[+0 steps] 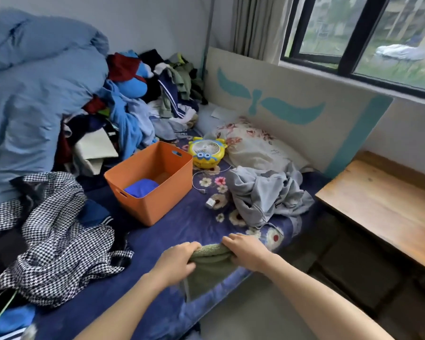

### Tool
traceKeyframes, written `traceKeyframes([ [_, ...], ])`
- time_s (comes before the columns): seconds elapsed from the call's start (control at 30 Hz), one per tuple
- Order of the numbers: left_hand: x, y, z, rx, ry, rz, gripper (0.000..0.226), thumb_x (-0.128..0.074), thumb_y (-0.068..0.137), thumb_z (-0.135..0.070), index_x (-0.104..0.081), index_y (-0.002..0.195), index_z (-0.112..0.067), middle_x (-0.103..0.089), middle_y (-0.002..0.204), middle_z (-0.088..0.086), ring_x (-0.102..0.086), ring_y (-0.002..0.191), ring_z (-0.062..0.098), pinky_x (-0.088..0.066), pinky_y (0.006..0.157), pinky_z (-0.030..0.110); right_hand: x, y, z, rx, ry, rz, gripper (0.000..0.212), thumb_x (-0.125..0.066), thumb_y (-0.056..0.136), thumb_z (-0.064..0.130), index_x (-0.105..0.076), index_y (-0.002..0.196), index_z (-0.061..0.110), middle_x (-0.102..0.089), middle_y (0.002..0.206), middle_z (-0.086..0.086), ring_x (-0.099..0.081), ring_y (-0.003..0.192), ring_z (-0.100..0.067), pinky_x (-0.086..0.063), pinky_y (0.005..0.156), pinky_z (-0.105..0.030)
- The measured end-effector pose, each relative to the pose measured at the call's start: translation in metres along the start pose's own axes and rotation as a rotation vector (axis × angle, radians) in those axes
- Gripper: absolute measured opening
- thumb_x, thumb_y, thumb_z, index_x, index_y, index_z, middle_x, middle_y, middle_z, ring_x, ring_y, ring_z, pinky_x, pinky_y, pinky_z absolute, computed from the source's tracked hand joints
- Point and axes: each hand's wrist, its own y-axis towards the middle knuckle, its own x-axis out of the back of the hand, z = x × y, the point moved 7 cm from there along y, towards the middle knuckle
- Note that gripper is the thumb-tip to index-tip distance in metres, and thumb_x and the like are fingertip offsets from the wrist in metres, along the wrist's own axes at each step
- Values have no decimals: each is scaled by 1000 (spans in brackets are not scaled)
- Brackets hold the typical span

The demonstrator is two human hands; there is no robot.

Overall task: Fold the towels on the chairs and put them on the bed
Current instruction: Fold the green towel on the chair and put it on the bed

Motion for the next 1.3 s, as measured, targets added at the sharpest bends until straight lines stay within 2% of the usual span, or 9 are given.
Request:
traceKeyframes([
  [0.3,52,91,91,205,-144,-159,43,-52,81,-16,-52,122,-30,-57,120,-13,-55,110,11,-43,86,25,35,153,-23,254,-93,42,33,-51,86,16,-46,116,5,-54,112,-14,-52,106,-31,-42,73,-42],
  [0.63,106,188,122,240,-243,-176,44,-48,80,-21,-53,124,-27,-58,122,-9,-54,111,14,-45,89,30,82,273,-79,303,-83,53,28,-48,85,14,-48,112,8,-54,114,-9,-51,108,-27,-42,77,-38],
  [0.7,115,199,128,266,-285,-203,45,-47,78,-26,-54,122,-26,-60,120,-8,-57,104,11,-45,89,29,85,291,-88,323,-81,64,31,-48,83,15,-48,114,8,-55,113,-9,-52,106,-27,-44,79,-39],
  [0.8,134,219,138,316,-365,-267,37,-56,84,-24,-55,121,-27,-64,107,-8,-51,67,-3,-46,79,25,100,324,-105,342,-33,44,30,-49,82,15,-49,112,9,-56,113,-6,-53,104,-26,-38,72,-33],
  [0.87,146,231,143,334,-384,-303,34,-57,86,-23,-56,120,-26,-64,94,-8,-49,59,0,-46,73,26,113,342,-110,368,16,27,28,-50,82,14,-51,109,10,-57,111,-4,-53,102,-24,-33,67,-30],
  [1.0,178,261,153,377,-350,-351,33,-58,87,-21,-57,119,-24,-58,84,-18,-52,63,-10,-36,60,13,133,381,-124,431,56,13,30,-51,81,13,-52,111,9,-59,108,-6,-55,97,-24,-35,65,-29],
  [1.1,203,286,165,397,-335,-354,36,-59,88,-22,-55,123,-24,-62,115,-10,-58,97,2,-44,82,22,152,420,-134,435,54,-22,29,-51,83,14,-51,112,9,-58,109,-5,-54,96,-24,-37,64,-29],
  [1.23,225,319,203,443,-287,-355,35,-56,90,-22,-53,124,-25,-61,110,-12,-53,81,2,-35,63,11,159,479,-133,473,113,-11,30,-52,82,13,-53,112,7,-58,107,-8,-55,97,-27,-45,74,-36],
  [1.3,223,334,230,485,-293,-327,33,-56,90,-22,-54,123,-25,-62,107,-11,-52,81,6,-37,61,11,151,509,-129,480,109,25,28,-51,82,13,-53,109,6,-57,106,-9,-55,96,-27,-45,75,-37],
])
